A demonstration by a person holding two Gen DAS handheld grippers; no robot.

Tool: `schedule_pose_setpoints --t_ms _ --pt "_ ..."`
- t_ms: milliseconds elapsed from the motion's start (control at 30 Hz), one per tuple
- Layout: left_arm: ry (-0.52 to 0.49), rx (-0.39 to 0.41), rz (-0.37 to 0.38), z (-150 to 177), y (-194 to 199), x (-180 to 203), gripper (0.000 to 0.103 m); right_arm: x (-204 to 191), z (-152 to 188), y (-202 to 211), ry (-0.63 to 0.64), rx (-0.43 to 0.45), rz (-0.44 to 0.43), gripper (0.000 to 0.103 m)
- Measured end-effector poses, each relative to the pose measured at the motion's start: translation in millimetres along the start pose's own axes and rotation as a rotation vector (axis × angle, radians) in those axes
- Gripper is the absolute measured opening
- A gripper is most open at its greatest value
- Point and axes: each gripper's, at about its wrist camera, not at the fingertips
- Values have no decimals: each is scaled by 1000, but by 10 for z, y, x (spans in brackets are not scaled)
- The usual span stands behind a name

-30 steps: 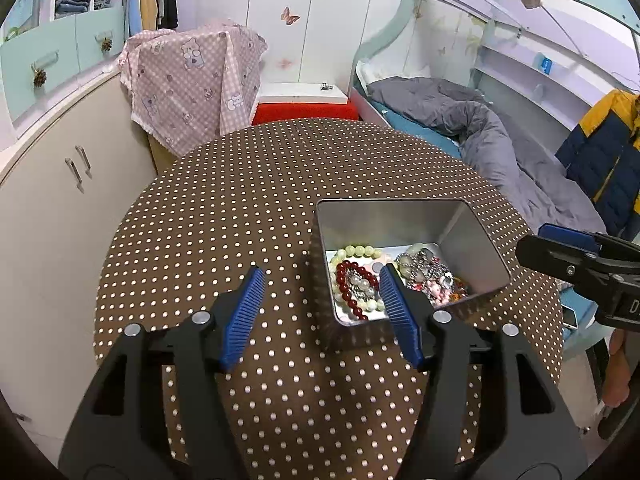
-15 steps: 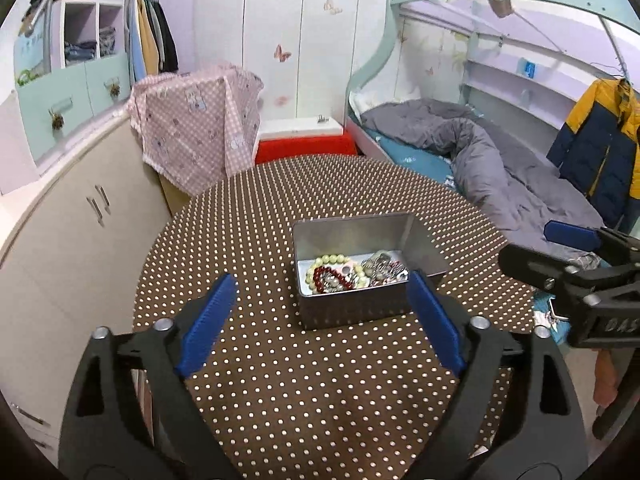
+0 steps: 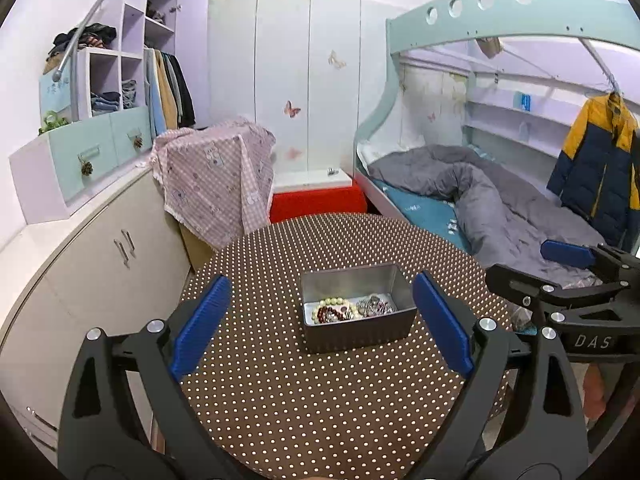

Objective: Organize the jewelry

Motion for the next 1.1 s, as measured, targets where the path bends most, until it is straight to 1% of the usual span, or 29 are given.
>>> schedule_pose_setpoints --t_ms 100,400,700,1100 --pt "-1 32 -13 -38 107 12 93 -21 -8 88 -4 23 -1 95" --pt "16 82 -32 -109 264 -15 94 -52 -8 288 -11 95 7 95" --pt "19 87 -39 -137 302 11 95 -62 19 374 -15 116 13 95" --pt "26 77 -40 -150 309 37 95 -87 52 382 -15 111 11 95"
Point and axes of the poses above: each gripper's, at about its wrist camera, not at the fingertips, and y roughly against the way its jaws point, x to its right, z to its underside, and after that the axes turned 8 degrees about z, right-handed
